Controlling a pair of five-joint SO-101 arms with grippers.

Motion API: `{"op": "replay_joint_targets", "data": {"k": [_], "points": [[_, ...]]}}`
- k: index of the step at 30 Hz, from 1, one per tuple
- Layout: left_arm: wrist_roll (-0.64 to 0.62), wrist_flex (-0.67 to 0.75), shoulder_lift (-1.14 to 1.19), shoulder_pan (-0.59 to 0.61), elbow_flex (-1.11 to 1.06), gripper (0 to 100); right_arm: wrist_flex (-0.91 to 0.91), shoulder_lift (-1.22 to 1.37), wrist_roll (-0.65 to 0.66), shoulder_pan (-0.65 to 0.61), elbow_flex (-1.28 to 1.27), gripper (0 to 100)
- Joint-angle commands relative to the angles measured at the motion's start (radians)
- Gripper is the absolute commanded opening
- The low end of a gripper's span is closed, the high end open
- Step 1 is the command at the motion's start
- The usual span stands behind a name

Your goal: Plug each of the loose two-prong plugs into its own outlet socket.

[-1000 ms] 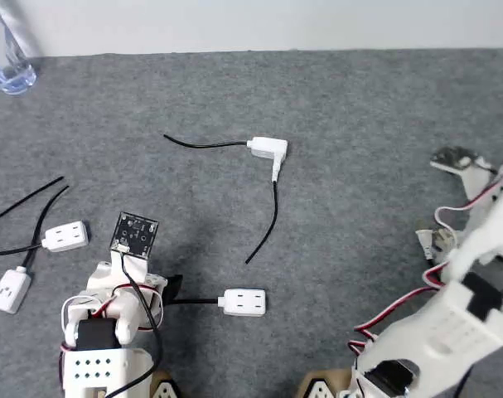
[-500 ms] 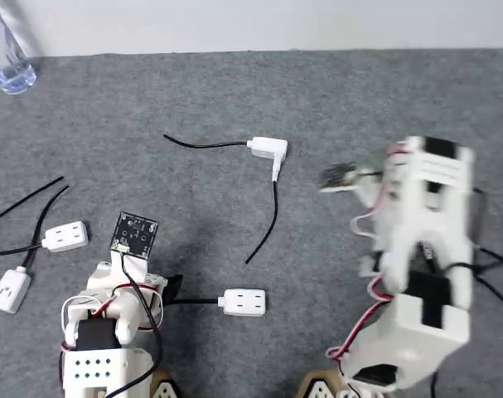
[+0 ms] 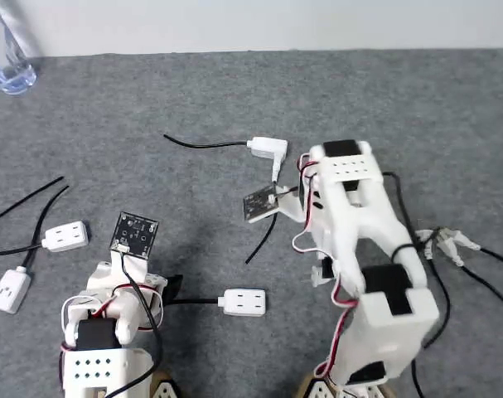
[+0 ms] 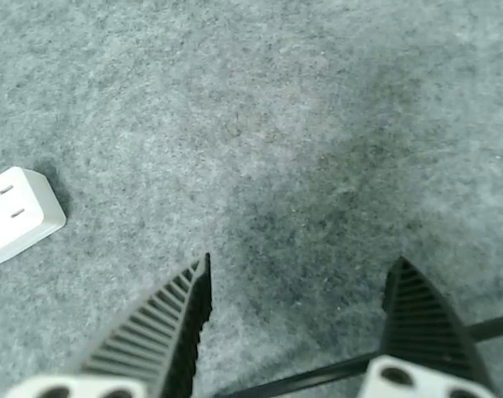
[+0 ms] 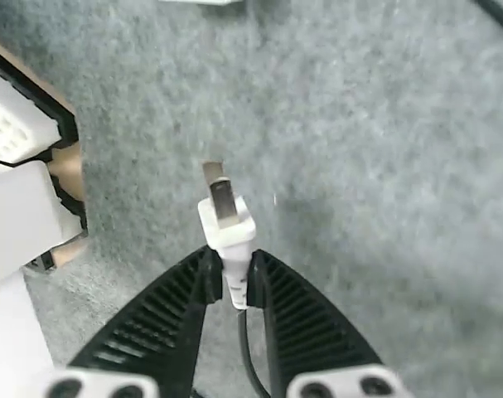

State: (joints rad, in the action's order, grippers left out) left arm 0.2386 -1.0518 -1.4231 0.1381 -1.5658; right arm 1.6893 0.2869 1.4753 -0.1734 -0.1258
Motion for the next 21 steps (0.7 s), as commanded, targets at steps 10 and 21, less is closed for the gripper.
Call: {"op": "replay_joint_targets", "data": {"k": [10, 21], "points": [[-0.005, 0.037, -0.006, -0.009, 0.01, 32, -0.174, 0.079, -0.135, -0.015, 0.008, 16.3], [-0.005, 0.037, -0.006, -0.009, 0.01, 32, -0.082, -0.013, -0.135, -0.09, 0.008, 17.7]]}}
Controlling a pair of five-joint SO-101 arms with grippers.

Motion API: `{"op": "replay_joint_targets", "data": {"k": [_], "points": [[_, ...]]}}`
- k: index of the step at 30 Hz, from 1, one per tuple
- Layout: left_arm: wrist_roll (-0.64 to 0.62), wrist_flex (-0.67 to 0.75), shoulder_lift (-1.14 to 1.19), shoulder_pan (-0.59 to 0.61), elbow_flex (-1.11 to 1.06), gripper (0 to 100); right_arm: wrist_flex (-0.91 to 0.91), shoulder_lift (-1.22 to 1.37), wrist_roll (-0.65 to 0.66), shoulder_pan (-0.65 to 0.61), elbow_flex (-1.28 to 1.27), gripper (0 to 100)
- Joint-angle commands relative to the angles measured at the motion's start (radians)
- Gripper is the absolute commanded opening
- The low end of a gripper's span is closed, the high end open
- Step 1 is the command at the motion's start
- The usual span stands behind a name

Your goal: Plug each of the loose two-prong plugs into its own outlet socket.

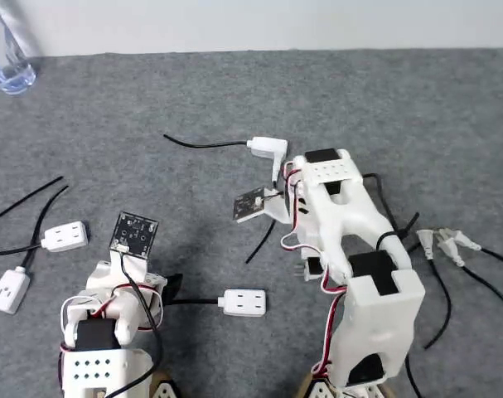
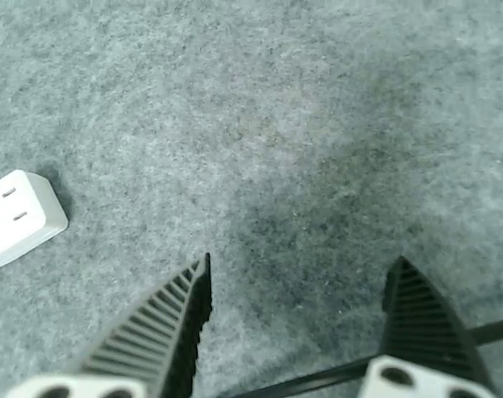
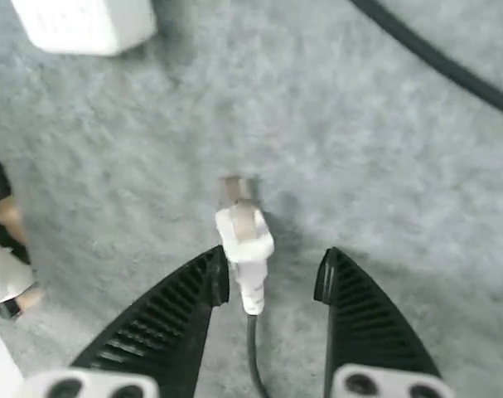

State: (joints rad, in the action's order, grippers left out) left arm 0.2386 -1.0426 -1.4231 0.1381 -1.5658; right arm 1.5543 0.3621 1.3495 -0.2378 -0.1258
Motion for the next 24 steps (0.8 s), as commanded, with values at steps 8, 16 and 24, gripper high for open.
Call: {"op": "replay_joint_targets", "data": {"k": [8, 16, 24], "points": [[-0.005, 0.028, -0.006, -0.009, 0.01, 32, 0.232, -0.302, -0.009, -0.027, -0.023, 17.5], [-0.005, 0.026, -0.006, -0.009, 0.01, 32, 0.027, -0.512, 0.026, -0.024, -0.476, 4.0], [-0.008, 0.023, -0.006, -0.009, 0.005, 32, -0.246, -0.527, 0.026, -0.022, -0.562, 0.8]]}}
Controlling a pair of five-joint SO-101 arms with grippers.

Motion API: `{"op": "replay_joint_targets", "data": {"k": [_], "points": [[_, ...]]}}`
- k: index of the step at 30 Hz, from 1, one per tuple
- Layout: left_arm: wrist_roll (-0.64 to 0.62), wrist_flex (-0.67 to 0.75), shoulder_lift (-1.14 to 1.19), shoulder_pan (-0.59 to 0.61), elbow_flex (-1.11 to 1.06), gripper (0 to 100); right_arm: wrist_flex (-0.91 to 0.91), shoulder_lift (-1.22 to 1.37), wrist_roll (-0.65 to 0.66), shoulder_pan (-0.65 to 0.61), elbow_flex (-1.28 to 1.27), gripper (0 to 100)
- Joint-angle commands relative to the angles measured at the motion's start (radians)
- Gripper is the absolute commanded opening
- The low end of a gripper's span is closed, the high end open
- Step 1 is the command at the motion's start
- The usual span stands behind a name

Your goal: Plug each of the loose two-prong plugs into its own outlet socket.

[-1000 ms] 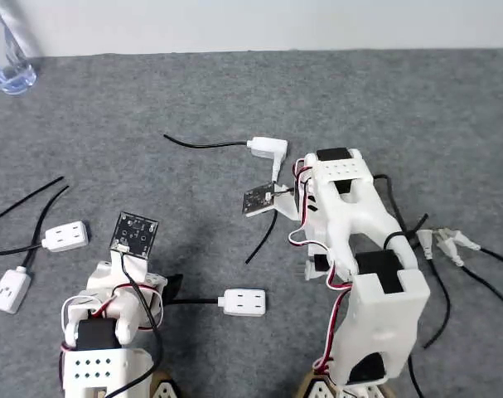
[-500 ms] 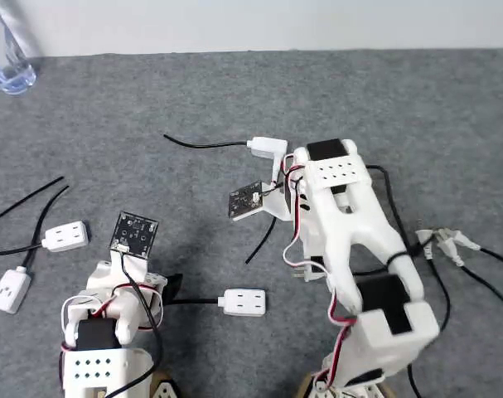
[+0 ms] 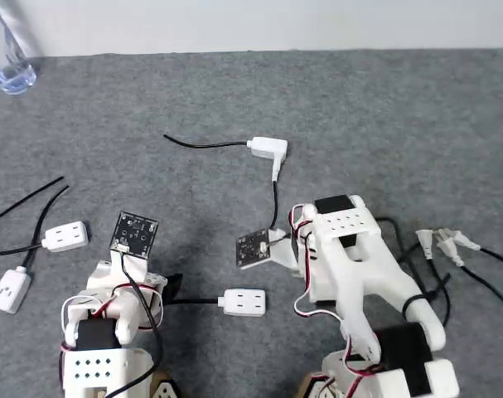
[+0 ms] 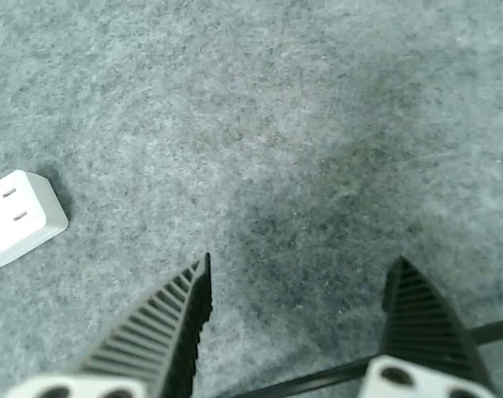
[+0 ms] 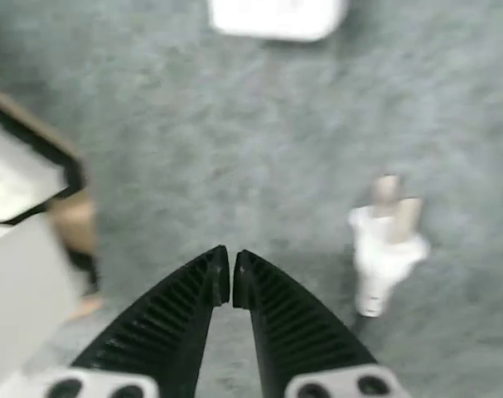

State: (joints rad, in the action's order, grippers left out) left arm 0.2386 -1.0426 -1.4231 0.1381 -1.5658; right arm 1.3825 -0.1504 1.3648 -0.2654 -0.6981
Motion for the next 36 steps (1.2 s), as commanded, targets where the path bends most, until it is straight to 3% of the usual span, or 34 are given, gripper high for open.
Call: {"op": "replay_joint_targets", "data": {"k": [1, 9, 15, 31, 36], "points": [[-0.008, 0.023, -0.006, -0.009, 0.005, 32, -0.108, 0.005, 0.011, 0.015, 0.018, 0.8], [-0.008, 0.028, -0.006, -0.009, 0.005, 32, -0.154, 0.248, 0.011, 0.087, 0.239, 0.8], [-0.008, 0.028, -0.006, -0.009, 0.005, 32, -0.051, 0.275, 0.011, 0.07, 0.37, 0.8], [-0.008, 0.028, -0.006, -0.009, 0.005, 32, -0.018, 0.237, 0.006, 0.073, 0.374, 0.8], [-0.009, 0.028, -0.006, -0.009, 0.005, 32, -0.11, 0.236, -0.048, 0.067, 0.354, 0.8]]}}
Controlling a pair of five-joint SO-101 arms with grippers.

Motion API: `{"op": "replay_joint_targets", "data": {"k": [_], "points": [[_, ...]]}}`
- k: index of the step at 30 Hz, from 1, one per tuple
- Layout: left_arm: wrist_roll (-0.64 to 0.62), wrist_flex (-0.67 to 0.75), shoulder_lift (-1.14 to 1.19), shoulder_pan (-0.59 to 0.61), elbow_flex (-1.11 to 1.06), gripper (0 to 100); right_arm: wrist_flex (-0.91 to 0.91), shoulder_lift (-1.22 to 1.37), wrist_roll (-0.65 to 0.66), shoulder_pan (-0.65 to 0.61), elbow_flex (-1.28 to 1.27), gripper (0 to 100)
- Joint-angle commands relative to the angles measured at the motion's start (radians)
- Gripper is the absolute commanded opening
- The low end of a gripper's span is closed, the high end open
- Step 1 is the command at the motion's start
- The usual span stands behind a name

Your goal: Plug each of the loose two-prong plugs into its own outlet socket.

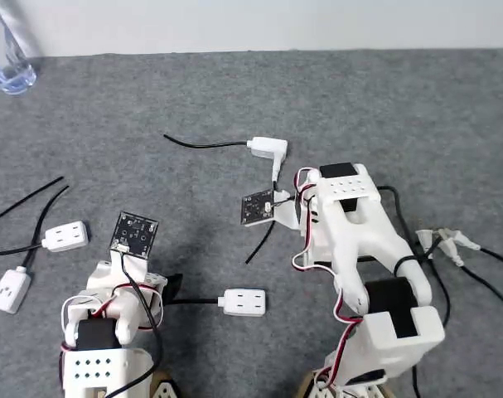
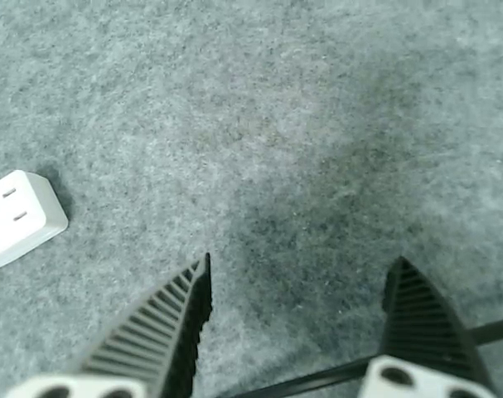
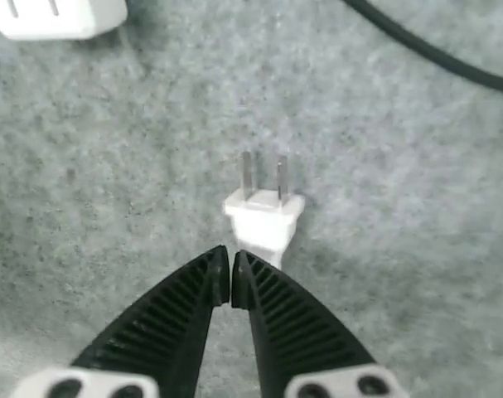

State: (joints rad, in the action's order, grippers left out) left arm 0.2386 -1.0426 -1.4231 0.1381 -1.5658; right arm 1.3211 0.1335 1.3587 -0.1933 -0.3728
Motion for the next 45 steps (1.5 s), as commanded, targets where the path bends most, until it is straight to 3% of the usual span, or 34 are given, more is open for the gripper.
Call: {"op": "replay_joint_targets", "data": {"k": [1, 8, 11, 15, 30, 36, 45], "points": [[-0.009, 0.028, -0.006, -0.009, 0.005, 32, -0.07, -0.048, -0.064, -0.005, 0.028, 0.8], [-0.009, 0.028, -0.006, -0.009, 0.005, 32, -0.11, -0.059, -0.255, -0.001, 0.0, 1.6], [-0.009, 0.028, -0.006, -0.009, 0.005, 32, -0.124, -0.059, -0.27, 0.001, -0.063, 8.3], [-0.009, 0.028, -0.006, -0.009, 0.005, 32, -0.13, -0.104, -0.193, -0.005, -0.153, 16.2], [-0.009, 0.028, -0.006, -0.009, 0.005, 32, -0.124, -0.458, -0.107, -0.002, -0.362, 16.1], [-0.009, 0.028, -0.006, -0.009, 0.005, 32, -0.162, -0.493, -0.008, 0.001, -0.503, 16.1], [-0.009, 0.028, -0.006, -0.009, 0.005, 32, -0.209, -0.487, 0.054, -0.001, -0.456, 16.5]]}}
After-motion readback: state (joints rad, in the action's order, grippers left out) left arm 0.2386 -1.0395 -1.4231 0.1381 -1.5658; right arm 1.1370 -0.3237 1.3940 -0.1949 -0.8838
